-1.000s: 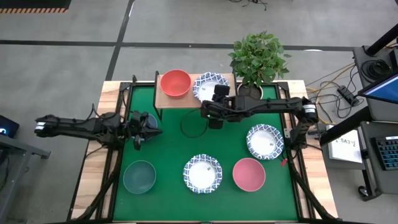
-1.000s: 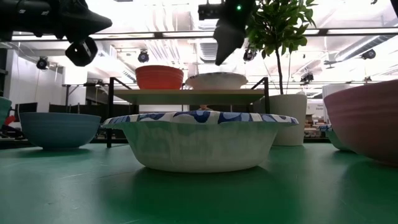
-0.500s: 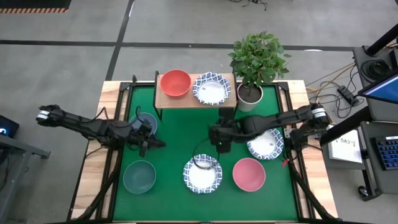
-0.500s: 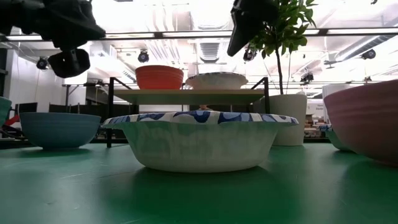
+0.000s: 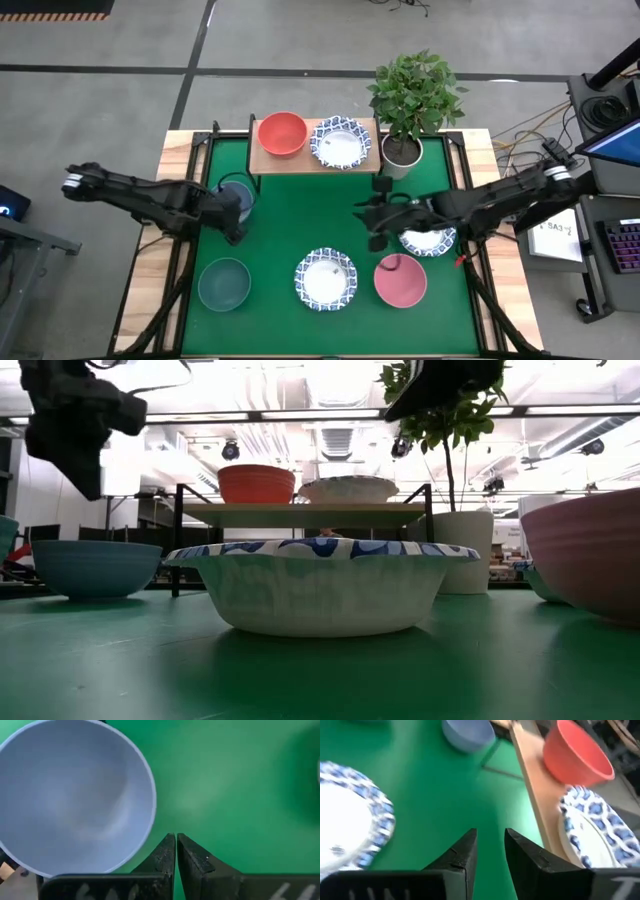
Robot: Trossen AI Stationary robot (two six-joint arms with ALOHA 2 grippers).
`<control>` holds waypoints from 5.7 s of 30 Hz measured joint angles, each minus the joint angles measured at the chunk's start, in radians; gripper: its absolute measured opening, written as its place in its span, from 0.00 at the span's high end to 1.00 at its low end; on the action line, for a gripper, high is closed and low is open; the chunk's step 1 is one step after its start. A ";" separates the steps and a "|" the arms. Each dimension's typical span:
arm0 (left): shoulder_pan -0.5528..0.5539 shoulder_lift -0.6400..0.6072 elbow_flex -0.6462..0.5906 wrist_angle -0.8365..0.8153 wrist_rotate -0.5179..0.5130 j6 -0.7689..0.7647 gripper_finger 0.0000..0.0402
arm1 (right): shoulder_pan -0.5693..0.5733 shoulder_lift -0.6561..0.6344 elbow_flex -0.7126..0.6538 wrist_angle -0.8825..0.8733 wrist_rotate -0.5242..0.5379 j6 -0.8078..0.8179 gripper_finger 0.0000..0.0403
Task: Place and stack bowls onto a shelf
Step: Stack the blue bowl on top of the orange bowl on the shelf
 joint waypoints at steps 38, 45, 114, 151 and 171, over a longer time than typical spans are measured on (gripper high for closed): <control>0.112 0.413 -0.006 0.093 -0.070 0.084 0.84 | 0.001 -0.247 -0.186 0.148 -0.101 -0.067 0.83; 0.109 0.423 0.002 0.091 -0.025 0.090 0.99 | 0.001 -0.247 -0.186 0.148 -0.100 -0.068 0.83; 0.537 0.518 0.780 0.047 -0.043 1.358 1.00 | 0.001 -0.247 -0.186 0.155 -0.093 -0.094 0.83; 0.539 0.434 0.820 0.012 -0.053 1.297 0.72 | 0.001 -0.247 -0.186 0.162 -0.093 -0.094 0.83; 0.548 -0.018 0.147 0.982 0.030 1.233 0.99 | 0.001 -0.247 -0.192 0.198 -0.094 -0.104 0.83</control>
